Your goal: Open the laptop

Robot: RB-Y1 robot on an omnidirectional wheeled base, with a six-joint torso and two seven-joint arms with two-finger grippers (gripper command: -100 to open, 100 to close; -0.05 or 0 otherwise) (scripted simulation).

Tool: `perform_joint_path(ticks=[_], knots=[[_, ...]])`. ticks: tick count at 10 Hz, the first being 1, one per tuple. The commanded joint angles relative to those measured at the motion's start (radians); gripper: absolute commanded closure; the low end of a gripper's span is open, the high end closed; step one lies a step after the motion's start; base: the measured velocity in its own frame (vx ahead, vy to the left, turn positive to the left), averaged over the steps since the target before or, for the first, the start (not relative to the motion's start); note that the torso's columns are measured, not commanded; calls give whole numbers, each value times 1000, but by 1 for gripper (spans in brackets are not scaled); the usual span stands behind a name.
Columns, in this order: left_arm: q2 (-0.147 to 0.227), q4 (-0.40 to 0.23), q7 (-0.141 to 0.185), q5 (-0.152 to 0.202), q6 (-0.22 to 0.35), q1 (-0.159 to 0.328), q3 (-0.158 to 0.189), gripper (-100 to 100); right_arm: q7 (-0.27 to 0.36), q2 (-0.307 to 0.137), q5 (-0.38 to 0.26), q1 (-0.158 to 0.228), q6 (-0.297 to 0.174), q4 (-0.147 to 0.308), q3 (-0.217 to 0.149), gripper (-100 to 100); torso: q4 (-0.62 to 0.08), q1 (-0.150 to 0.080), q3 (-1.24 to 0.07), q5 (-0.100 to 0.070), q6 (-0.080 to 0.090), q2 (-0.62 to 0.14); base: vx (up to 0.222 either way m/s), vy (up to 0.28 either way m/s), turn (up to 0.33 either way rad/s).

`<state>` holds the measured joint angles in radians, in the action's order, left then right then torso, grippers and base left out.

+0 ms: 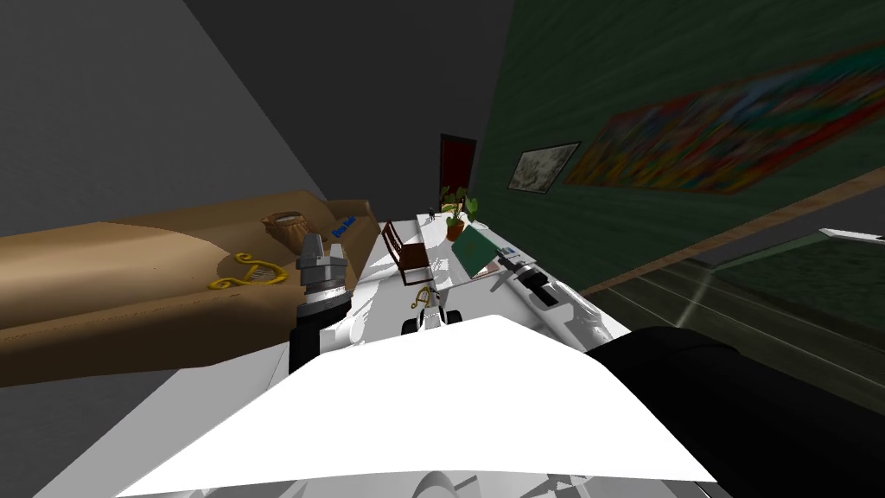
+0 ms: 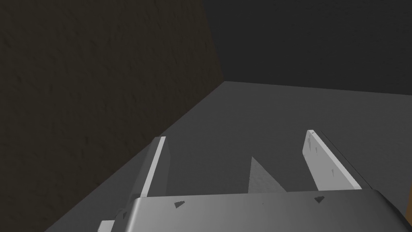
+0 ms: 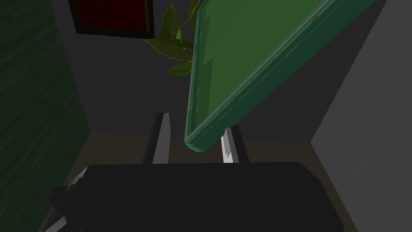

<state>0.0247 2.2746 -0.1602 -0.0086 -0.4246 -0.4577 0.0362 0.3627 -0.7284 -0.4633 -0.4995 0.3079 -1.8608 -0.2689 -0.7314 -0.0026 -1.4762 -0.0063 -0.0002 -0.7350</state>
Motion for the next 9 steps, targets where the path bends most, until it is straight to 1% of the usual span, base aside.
perform_joint_path(ticks=[1,2,3,5,9], knots=[[0,0,0,0,0,0,0,0,-41,19,34,23,4,59,39,100,0,0,-1,1,-2,2,-25,-93,73],[0,0,0,0,0,0,0,0,-31,12,26,30,-3,47,28,100,0,1,-2,1,-2,2,-12,-44,14],[0,0,0,0,0,0,0,0,-50,51,50,55,14,99,49,100,-3,5,-2,5,-1,1,-26,-72,54],[0,0,0,0,0,0,0,0,-66,88,71,78,31,149,70,100,-3,0,-2,3,-4,2,-34,-122,68],[0,0,0,0,0,0,0,0,-97,164,115,126,66,246,112,100,-4,5,-1,4,-3,0,-31,-107,52]])
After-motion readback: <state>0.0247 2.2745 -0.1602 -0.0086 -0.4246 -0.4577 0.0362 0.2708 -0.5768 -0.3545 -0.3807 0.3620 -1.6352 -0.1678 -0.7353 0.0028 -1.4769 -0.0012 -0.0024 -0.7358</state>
